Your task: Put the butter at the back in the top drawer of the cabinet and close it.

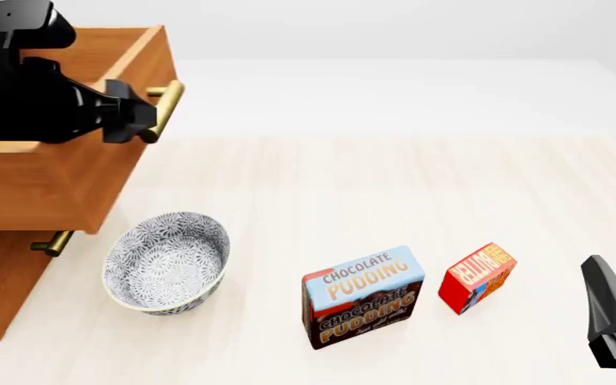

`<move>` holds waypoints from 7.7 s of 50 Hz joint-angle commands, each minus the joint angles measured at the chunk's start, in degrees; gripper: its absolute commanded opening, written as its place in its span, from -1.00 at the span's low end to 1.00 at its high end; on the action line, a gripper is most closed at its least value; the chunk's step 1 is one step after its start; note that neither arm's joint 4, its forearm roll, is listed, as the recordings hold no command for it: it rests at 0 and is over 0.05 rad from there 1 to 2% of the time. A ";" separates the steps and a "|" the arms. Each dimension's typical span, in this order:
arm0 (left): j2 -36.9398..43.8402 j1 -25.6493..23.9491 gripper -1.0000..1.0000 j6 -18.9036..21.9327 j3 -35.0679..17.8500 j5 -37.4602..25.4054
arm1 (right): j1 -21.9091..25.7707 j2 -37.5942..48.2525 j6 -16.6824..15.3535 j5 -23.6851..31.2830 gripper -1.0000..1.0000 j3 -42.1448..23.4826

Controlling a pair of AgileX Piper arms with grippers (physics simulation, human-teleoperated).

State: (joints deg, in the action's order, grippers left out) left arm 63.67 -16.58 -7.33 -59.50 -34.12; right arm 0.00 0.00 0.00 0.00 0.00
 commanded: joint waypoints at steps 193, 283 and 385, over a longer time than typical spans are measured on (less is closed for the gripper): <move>4.05 -14.77 1.00 18.75 -21.38 -14.31 | 0.00 0.00 0.00 0.00 1.00 0.00; 33.27 -27.75 1.00 17.09 -31.87 -7.19 | 0.00 0.00 0.00 0.00 1.00 0.00; 59.49 -38.94 1.00 13.59 -53.98 -12.45 | 0.00 0.00 0.00 0.00 1.00 0.00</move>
State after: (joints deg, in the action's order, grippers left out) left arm 121.62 -54.57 6.77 -112.20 -46.08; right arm 0.00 0.00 0.00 0.00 0.00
